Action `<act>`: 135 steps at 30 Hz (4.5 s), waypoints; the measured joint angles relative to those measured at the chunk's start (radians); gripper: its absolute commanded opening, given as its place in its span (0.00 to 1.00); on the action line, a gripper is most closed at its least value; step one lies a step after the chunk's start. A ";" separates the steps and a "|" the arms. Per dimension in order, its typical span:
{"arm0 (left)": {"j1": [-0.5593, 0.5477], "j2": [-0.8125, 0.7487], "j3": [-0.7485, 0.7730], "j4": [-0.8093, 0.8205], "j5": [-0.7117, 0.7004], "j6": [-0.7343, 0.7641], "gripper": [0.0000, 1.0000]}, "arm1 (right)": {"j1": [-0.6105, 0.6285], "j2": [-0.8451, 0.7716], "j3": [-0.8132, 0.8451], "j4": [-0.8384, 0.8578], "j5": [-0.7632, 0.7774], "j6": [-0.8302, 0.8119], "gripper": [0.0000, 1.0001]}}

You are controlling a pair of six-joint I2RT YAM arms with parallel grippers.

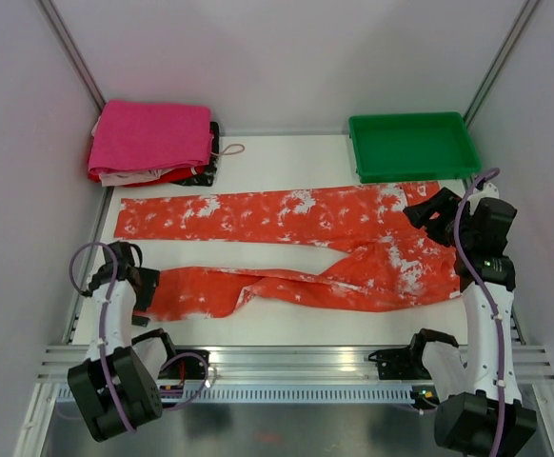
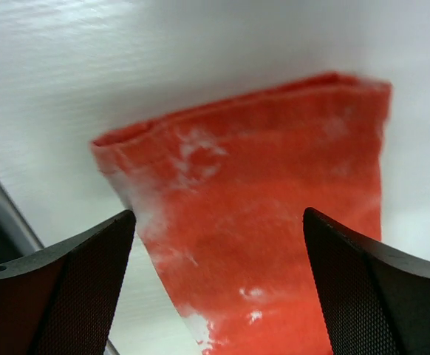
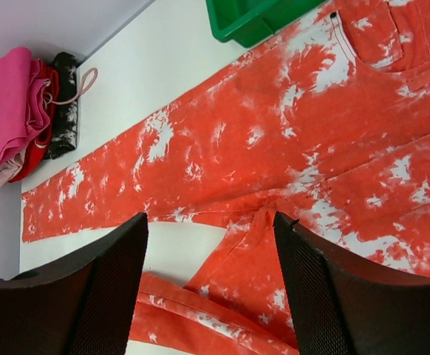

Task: Fold and stack the trousers
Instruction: Flatten the trousers out

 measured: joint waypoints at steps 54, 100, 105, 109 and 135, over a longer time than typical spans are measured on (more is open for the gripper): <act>0.087 -0.068 0.250 0.335 0.216 0.322 1.00 | 0.030 -0.047 -0.246 -0.038 -0.184 -0.030 0.69; -0.581 0.927 0.708 0.084 -0.289 -0.036 0.03 | 0.082 0.222 -0.246 0.120 -0.191 -0.046 0.70; -0.572 0.780 0.627 0.169 -0.257 0.018 0.02 | 0.082 0.211 -0.246 0.113 -0.185 -0.047 0.69; -0.572 0.470 0.491 0.322 -0.239 0.088 0.02 | 0.082 0.193 -0.246 0.108 -0.183 -0.050 0.68; -0.552 -0.900 -0.198 -0.011 -0.439 -0.362 0.94 | 0.083 -0.027 -0.356 0.021 -0.195 -0.044 0.68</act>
